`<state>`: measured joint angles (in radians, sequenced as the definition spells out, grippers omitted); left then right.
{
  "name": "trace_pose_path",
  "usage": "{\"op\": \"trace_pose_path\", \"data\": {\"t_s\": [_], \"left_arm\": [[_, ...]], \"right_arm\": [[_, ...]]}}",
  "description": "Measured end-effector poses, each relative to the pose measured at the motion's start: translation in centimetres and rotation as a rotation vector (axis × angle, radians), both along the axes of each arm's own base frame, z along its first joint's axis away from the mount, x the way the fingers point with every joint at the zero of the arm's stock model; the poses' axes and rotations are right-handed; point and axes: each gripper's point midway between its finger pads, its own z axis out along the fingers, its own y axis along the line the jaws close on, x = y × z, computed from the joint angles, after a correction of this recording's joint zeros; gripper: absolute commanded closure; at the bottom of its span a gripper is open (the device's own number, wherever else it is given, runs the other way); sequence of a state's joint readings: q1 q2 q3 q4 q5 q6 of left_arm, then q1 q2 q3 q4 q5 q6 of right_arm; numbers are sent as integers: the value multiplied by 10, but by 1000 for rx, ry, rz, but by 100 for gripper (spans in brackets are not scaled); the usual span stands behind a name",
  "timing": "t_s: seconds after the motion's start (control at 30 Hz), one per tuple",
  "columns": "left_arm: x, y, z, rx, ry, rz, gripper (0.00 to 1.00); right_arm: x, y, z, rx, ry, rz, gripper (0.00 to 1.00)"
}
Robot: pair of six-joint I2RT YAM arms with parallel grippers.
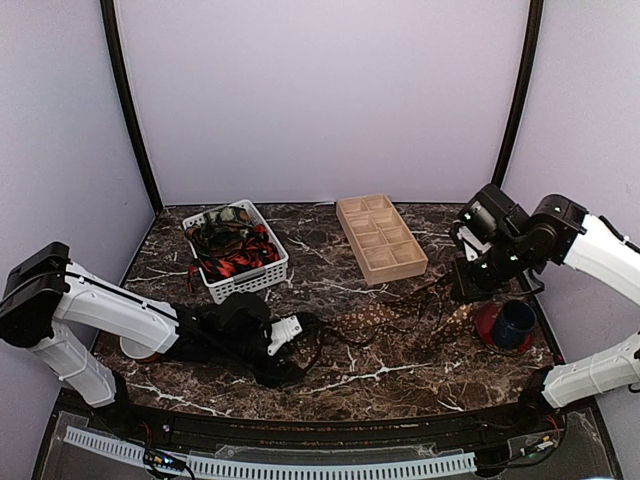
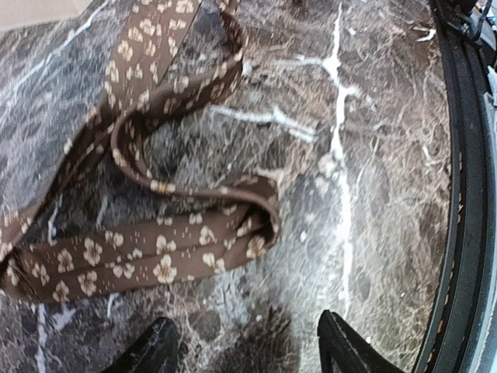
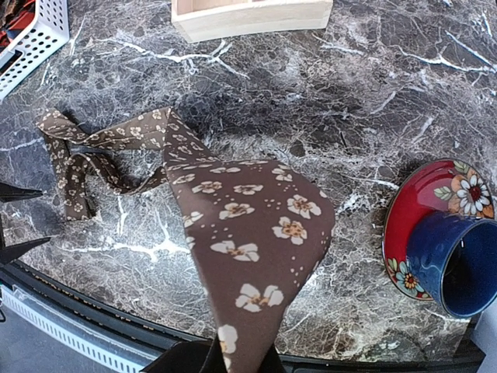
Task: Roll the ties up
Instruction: Pick up the tie from the center of the board.
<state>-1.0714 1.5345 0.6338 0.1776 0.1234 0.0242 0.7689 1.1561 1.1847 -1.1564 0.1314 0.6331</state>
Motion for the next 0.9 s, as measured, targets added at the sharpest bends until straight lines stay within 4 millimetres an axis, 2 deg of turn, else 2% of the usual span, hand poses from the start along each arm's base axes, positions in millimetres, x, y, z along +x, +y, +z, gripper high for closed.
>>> {"op": "trace_pose_path", "data": {"t_s": [0.13, 0.23, 0.33, 0.53, 0.63, 0.7, 0.8, 0.9], "left_arm": [[-2, -9, 0, -21, -3, -35, 34], [-4, -18, -9, -18, 12, -55, 35], [-1, -28, -20, -11, 25, -61, 40], [16, -48, -22, -35, -2, -28, 77], [19, -48, -23, -31, -9, -13, 84], [19, -46, -23, -30, -11, -5, 79], [15, -36, -21, -31, -15, 2, 56], [10, -27, -13, -48, -28, -2, 47]], "right_arm": [[0, 0, 1, 7, -3, -4, 100], [1, -1, 1, 9, -4, -10, 100], [1, -1, 2, 10, -3, -13, 100], [0, -6, 3, 5, -2, -26, 100], [-1, -11, 8, 9, -11, -37, 100], [-1, -14, 12, 15, -21, -46, 100], [-2, -18, 15, 18, -24, -55, 100], [-2, -19, 14, 17, -22, -58, 100]]}}
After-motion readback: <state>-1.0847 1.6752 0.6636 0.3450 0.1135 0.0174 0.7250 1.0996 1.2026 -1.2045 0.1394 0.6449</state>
